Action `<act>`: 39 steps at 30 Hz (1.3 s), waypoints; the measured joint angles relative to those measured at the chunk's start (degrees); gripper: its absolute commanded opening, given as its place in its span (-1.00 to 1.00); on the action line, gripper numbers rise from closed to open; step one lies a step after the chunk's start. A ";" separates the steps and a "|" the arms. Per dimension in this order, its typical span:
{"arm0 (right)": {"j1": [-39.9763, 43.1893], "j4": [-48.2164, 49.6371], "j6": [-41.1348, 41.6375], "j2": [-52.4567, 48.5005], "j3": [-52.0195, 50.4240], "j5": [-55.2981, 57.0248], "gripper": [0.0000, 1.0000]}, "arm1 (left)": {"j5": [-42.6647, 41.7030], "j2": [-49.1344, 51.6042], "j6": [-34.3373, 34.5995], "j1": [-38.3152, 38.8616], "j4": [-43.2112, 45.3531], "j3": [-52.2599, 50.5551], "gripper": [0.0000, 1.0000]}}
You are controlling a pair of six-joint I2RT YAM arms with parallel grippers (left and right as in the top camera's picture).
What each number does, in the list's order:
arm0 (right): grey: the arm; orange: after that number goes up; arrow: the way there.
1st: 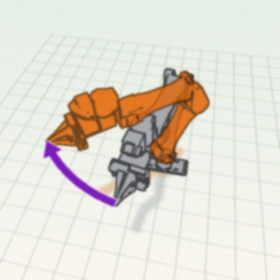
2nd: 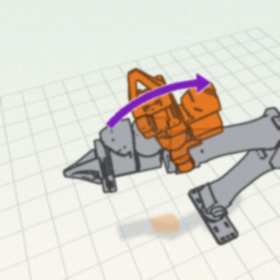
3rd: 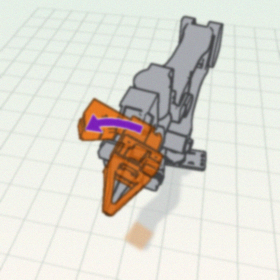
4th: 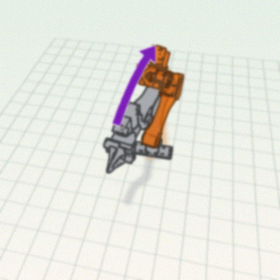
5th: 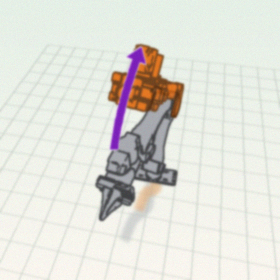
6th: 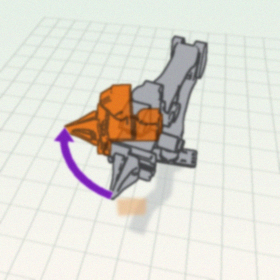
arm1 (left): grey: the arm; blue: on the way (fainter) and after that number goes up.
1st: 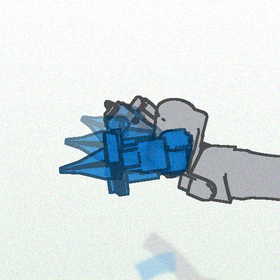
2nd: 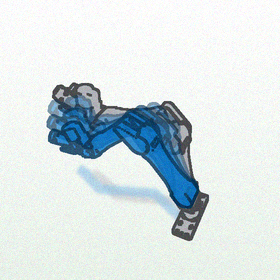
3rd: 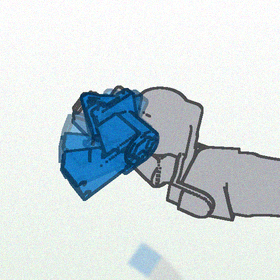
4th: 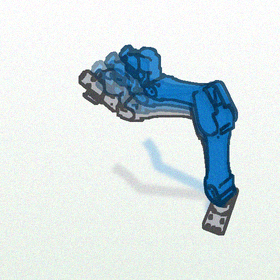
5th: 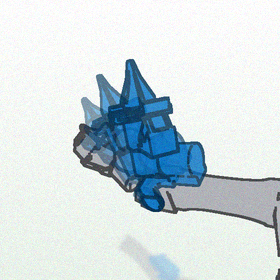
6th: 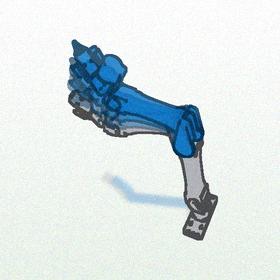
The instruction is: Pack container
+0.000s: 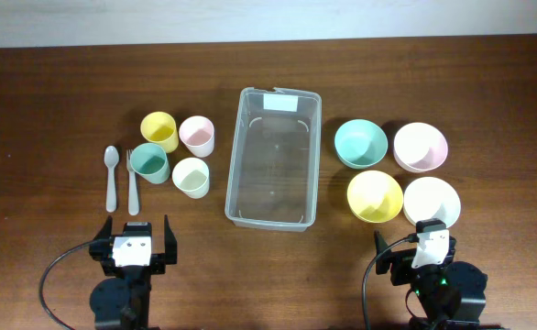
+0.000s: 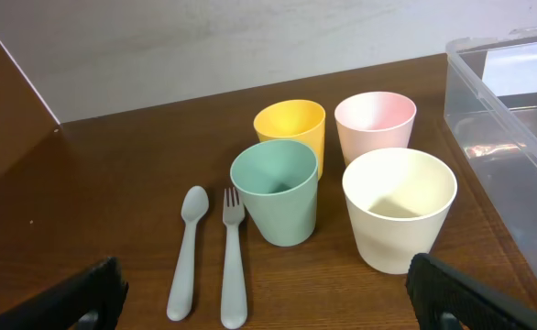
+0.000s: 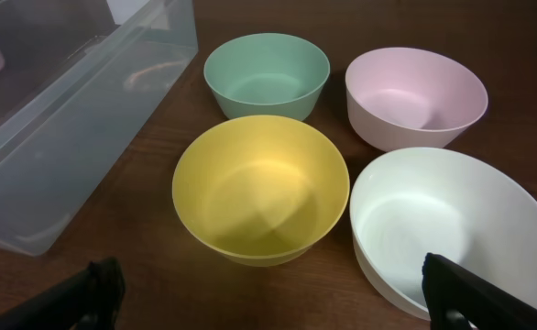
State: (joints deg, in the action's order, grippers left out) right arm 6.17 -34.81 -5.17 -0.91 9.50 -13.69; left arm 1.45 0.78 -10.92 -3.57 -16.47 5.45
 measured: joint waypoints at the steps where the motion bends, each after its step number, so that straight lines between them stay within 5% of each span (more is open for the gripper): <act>1: 0.00 0.00 0.04 0.00 0.00 0.00 0.98 | 0.00 0.00 0.00 0.00 0.00 0.00 1.00; 30: 0.00 0.61 0.00 0.00 0.00 -0.02 0.98 | 0.00 0.00 0.00 0.00 0.00 0.00 1.00; 39: 0.00 12.83 5.44 0.00 -0.13 -7.37 0.98 | 0.00 0.02 0.00 0.00 0.00 0.00 1.00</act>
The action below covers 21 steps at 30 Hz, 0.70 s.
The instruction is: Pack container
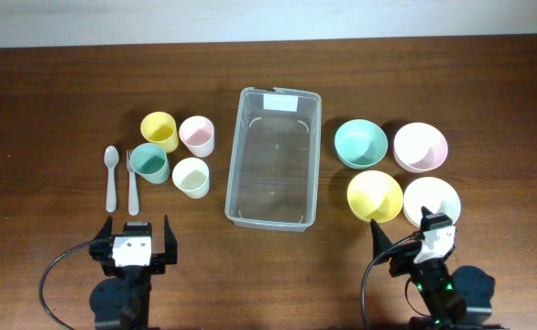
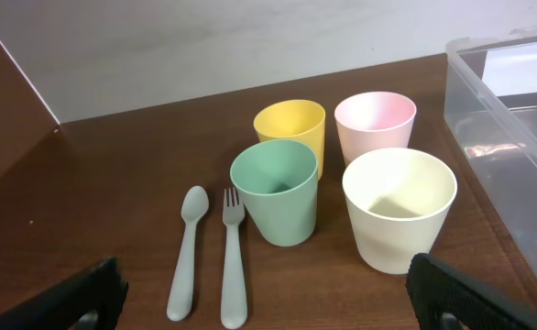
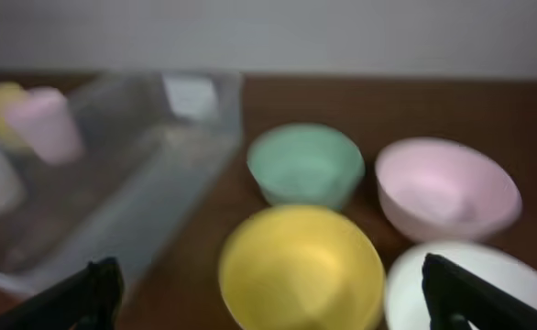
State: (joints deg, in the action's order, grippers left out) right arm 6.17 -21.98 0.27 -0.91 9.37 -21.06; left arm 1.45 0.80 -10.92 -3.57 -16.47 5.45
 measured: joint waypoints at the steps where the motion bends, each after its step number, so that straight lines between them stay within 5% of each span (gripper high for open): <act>1: 0.00 0.61 0.90 -0.11 0.26 -0.85 0.98 | -0.02 -0.02 0.00 0.00 0.00 0.00 1.00; 10: 0.00 -5.49 3.85 -18.58 19.52 -2.78 0.97 | -0.02 -0.02 0.00 0.00 -0.04 0.00 1.00; 21: 0.68 -34.12 4.61 -60.65 62.62 1.11 0.98 | 0.00 -0.02 0.00 0.00 0.02 -0.07 1.00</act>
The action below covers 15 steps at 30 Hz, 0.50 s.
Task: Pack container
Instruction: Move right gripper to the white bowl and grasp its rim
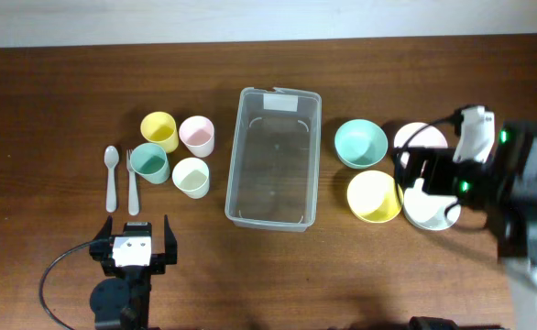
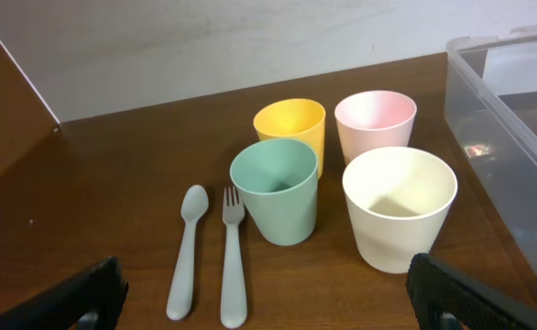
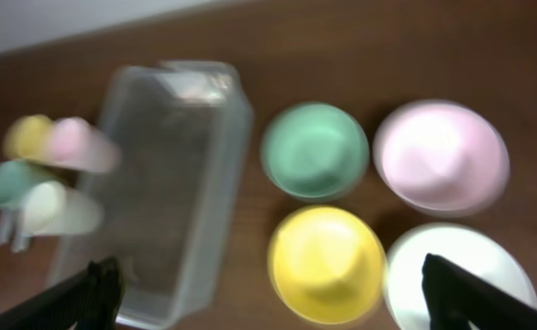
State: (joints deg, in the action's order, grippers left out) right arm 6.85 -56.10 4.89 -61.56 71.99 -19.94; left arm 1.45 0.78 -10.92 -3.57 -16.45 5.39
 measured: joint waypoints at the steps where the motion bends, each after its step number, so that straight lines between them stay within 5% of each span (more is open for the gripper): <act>1: 0.81 -1.99 0.70 -2.51 1.99 1.20 0.97 | 0.00 0.00 0.00 0.00 0.00 0.00 1.00; 7: 11.08 -7.96 3.74 -15.56 4.98 5.68 1.00 | 0.00 0.00 0.00 0.00 -0.02 0.00 1.00; 15: 21.88 -8.68 5.33 -30.71 3.28 6.99 0.76 | 0.00 0.02 0.00 0.00 -0.02 0.00 1.00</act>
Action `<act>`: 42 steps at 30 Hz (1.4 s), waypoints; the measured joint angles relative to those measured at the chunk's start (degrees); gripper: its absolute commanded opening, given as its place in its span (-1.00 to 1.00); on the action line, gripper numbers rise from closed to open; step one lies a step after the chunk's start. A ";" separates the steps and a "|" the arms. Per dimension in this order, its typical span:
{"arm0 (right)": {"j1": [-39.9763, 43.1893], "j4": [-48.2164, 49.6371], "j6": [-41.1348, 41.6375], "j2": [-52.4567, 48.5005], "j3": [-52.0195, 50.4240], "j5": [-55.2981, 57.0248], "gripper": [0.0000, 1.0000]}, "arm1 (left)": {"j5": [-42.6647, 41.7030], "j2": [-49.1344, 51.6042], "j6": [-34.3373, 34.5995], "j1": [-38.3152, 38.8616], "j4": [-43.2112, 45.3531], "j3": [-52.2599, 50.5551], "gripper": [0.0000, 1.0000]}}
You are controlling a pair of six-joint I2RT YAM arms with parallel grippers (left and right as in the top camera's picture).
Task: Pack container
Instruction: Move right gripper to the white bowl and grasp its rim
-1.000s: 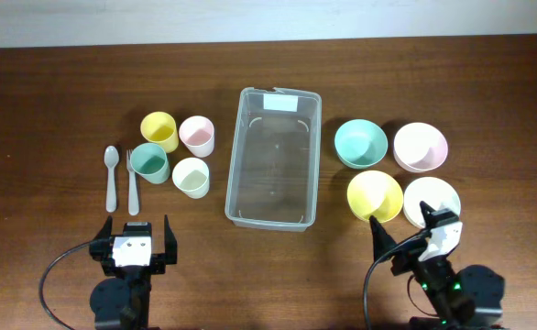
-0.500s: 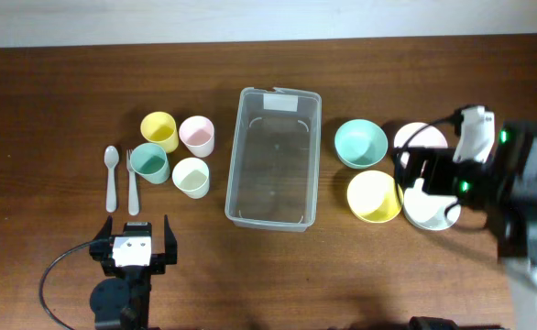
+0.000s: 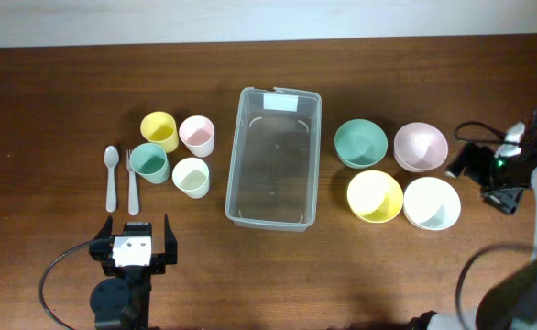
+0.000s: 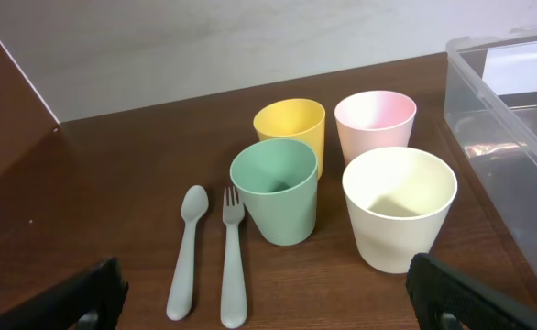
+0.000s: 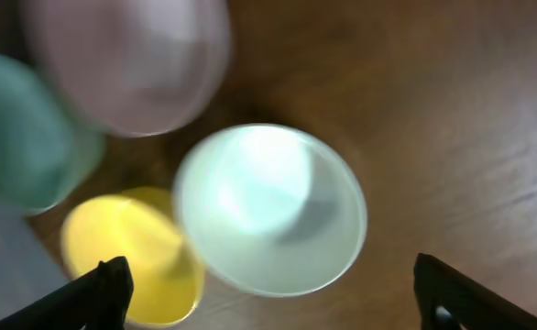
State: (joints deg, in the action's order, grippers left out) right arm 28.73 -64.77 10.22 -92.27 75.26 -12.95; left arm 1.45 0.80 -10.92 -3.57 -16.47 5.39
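A clear plastic container [image 3: 273, 160] stands empty mid-table. To its left are the yellow cup [image 3: 158, 131], pink cup [image 3: 197, 136], green cup [image 3: 149, 163] and cream cup [image 3: 191, 177], plus a spoon [image 3: 111, 177] and fork [image 3: 132, 179]. On its right sit the green bowl [image 3: 360, 143], pink bowl [image 3: 421, 147], yellow bowl [image 3: 375, 196] and white bowl [image 3: 432, 203]. My left gripper [image 3: 133, 247] rests open near the front edge, facing the cups [image 4: 399, 218]. My right gripper [image 3: 485, 174] hangs open and empty right of the bowls, looking down on the white bowl [image 5: 268, 209].
A white label [image 3: 279, 104] marks the container's far end. A pale wall runs along the table's back edge [image 3: 268, 41]. A black cable [image 3: 62, 275] loops beside the left arm's base. The right wrist view is blurred.
My right arm has moved from over the yellow and white bowls to the table's right edge, beside the pink and white bowls. The left arm and all tableware stand as before.
Both grippers first rested open at the front edge, the right one facing the bowls. The right then stood slightly nearer the bowls, later hung over them, and now is at the right edge. It holds nothing, and nothing on the table has moved.
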 measured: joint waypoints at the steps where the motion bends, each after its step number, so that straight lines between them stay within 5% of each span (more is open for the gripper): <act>1: 1.03 0.04 0.22 -2.03 -0.42 -0.17 0.69 | 0.00 0.00 0.00 0.00 0.00 0.00 1.00; 11: 3.28 7.87 0.28 -8.96 -12.28 -3.23 0.59 | -0.02 0.00 0.02 0.00 0.00 0.00 1.00; 23: 5.49 15.17 1.36 -8.76 -19.15 -6.58 -0.71 | 0.00 0.00 0.00 0.00 0.00 0.00 1.00; 26: 7.78 14.23 1.95 -7.06 -19.26 -6.82 -0.91 | 0.00 0.00 0.00 0.00 0.00 0.00 1.00; 31: 10.62 12.59 2.64 1.31 -19.23 -8.07 -0.92 | -0.02 -0.02 0.00 0.00 0.00 0.00 1.00; 33: 10.60 12.04 2.69 5.07 -19.23 -8.44 -0.62 | 0.00 0.00 0.00 0.00 0.00 0.00 1.00; 34: 10.60 11.61 3.08 7.34 -19.23 -8.72 -0.62 | 0.00 0.00 0.00 0.00 0.00 0.00 1.00; 36: 10.60 11.28 2.67 10.05 -19.23 -8.90 -0.93 | 0.00 0.00 0.02 0.00 0.00 0.00 1.00; 38: 10.60 10.99 3.02 11.52 -19.23 -9.16 -0.91 | 0.00 0.00 0.00 0.00 0.00 0.00 1.00; 40: 10.60 10.86 3.10 11.74 -19.23 -9.20 -0.69 | -0.02 0.00 0.00 0.00 0.00 0.00 1.00; 42: 10.60 10.84 3.34 11.47 -19.23 -9.16 -0.21 | 0.00 0.00 0.00 0.00 0.00 0.00 1.00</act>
State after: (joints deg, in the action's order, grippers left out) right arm 39.33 -53.93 13.56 -80.79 56.03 -22.11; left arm 1.45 0.80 -10.92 -3.57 -16.47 5.39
